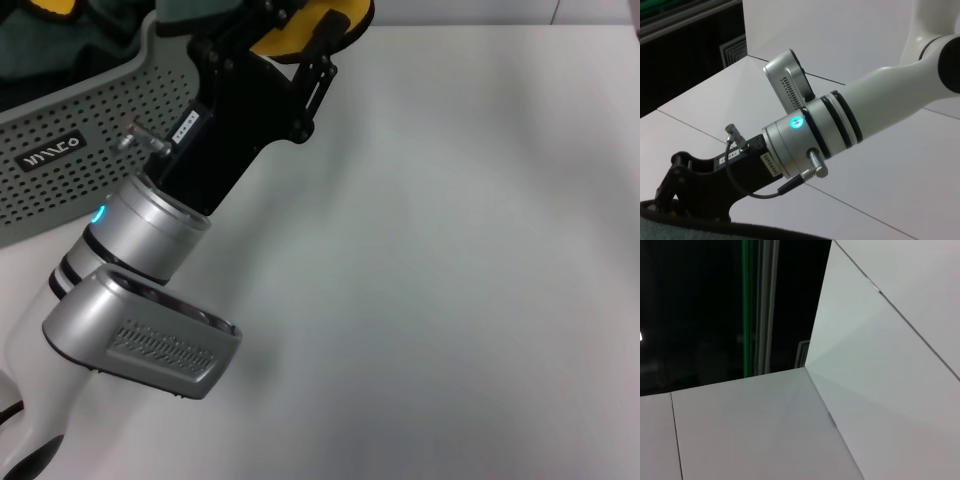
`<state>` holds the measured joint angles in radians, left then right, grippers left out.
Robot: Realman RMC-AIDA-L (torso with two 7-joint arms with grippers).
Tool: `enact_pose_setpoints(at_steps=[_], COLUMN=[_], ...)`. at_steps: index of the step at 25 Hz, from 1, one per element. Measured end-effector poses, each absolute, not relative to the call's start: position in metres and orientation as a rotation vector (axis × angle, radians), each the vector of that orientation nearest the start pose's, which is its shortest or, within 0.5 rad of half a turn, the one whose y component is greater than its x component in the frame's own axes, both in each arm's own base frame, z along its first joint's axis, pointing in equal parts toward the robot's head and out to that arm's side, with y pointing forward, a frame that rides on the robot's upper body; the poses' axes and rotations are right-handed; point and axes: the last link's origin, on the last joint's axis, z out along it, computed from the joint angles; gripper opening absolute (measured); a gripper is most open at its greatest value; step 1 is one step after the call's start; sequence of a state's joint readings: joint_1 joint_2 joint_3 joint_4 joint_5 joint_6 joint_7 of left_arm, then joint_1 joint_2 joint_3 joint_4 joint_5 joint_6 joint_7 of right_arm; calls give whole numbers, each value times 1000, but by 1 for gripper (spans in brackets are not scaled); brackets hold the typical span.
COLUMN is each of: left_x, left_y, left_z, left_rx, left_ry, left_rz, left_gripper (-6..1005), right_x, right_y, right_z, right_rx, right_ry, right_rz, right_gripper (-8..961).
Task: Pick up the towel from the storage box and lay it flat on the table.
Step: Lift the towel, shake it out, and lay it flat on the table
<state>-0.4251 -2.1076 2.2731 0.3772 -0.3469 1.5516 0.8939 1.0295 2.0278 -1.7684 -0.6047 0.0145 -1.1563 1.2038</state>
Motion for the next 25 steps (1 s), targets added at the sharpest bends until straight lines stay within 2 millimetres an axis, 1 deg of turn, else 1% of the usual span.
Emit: enact_pose_setpoints(at_steps=[8, 12, 17, 25], left_x=[-187, -185, -185, -188], left_y=[295, 297, 302, 303], left_z=[-52, -52, -47, -44], left_rx=[-1499, -1504, -1485, -1480], left_ry=[817, 789, 739, 695], left_rz=[-598, -615, -614, -612], left_gripper=[336, 334, 330, 325], right_x=[-45, -45, -45, -39], right_y=[419, 418, 416, 414], right_z=[14, 13, 9, 12], right_rx=[-2174, -2174, -2162, -2145], right_ry=[469, 478, 497, 486], right_rz=[2067, 2072, 2083, 2104], right_gripper=[0, 0, 0, 0])
